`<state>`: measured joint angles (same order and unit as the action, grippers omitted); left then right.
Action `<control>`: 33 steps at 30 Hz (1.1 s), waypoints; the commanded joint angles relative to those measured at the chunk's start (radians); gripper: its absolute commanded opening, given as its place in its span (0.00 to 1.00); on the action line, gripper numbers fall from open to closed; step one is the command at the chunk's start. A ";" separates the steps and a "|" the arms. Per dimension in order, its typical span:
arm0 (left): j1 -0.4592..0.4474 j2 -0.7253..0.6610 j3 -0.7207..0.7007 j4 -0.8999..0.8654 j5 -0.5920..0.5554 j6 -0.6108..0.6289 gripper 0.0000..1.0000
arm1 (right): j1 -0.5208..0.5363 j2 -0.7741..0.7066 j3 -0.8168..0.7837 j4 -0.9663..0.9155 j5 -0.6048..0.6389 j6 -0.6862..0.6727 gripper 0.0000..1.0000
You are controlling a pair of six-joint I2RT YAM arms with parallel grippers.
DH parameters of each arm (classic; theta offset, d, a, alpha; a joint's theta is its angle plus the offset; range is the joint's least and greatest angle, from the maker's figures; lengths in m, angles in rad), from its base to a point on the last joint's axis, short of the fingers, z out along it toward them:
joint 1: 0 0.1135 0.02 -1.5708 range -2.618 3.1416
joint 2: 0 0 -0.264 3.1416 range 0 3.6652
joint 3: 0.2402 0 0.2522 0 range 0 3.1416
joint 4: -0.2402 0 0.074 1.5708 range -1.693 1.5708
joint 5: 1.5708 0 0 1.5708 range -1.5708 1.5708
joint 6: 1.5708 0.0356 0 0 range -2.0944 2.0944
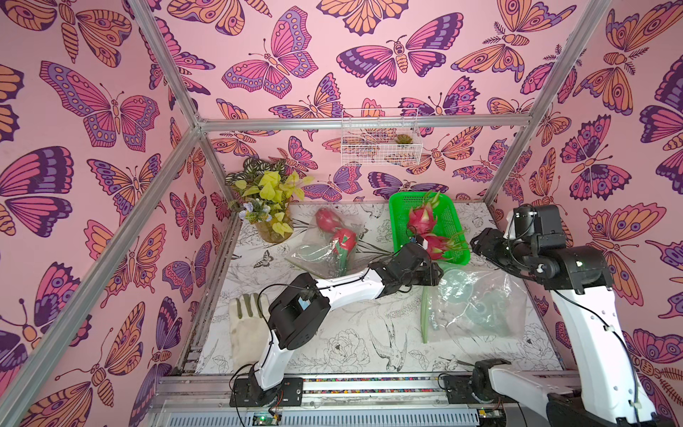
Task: Open the zip-top bag and take out the dragon fruit
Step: Place the zipper food storage bag at the center of the board.
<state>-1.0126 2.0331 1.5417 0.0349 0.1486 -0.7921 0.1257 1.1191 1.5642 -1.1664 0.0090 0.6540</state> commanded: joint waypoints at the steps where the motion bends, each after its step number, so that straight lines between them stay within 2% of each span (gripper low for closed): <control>1: -0.017 -0.070 0.027 -0.061 -0.020 0.064 0.64 | -0.004 0.003 -0.010 0.012 -0.009 0.007 0.64; 4: -0.017 -0.105 0.023 -0.112 -0.042 0.100 0.65 | -0.004 -0.002 -0.024 0.028 -0.026 0.010 0.64; 8: 0.000 -0.160 -0.054 -0.127 -0.087 0.104 0.65 | -0.004 -0.010 -0.048 0.045 -0.043 0.012 0.64; 12: 0.032 -0.208 -0.118 -0.128 -0.087 0.116 0.65 | -0.004 -0.025 -0.109 0.077 -0.076 0.024 0.64; 15: 0.043 -0.226 -0.122 -0.131 -0.050 0.162 0.66 | -0.004 -0.029 -0.157 0.102 -0.113 0.027 0.63; 19: 0.059 -0.260 -0.152 -0.132 -0.057 0.170 0.65 | -0.003 -0.031 -0.224 0.146 -0.178 0.037 0.62; 25: 0.181 -0.380 -0.234 -0.161 -0.064 0.210 0.65 | 0.031 -0.048 -0.298 0.217 -0.228 0.053 0.60; 33: 0.389 -0.553 -0.361 -0.286 -0.140 0.231 0.65 | 0.203 -0.011 -0.372 0.422 -0.243 0.093 0.59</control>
<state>-0.6579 1.5276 1.2266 -0.1654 0.0536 -0.5869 0.2790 1.0927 1.2022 -0.8547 -0.2230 0.7269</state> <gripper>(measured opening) 0.648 0.596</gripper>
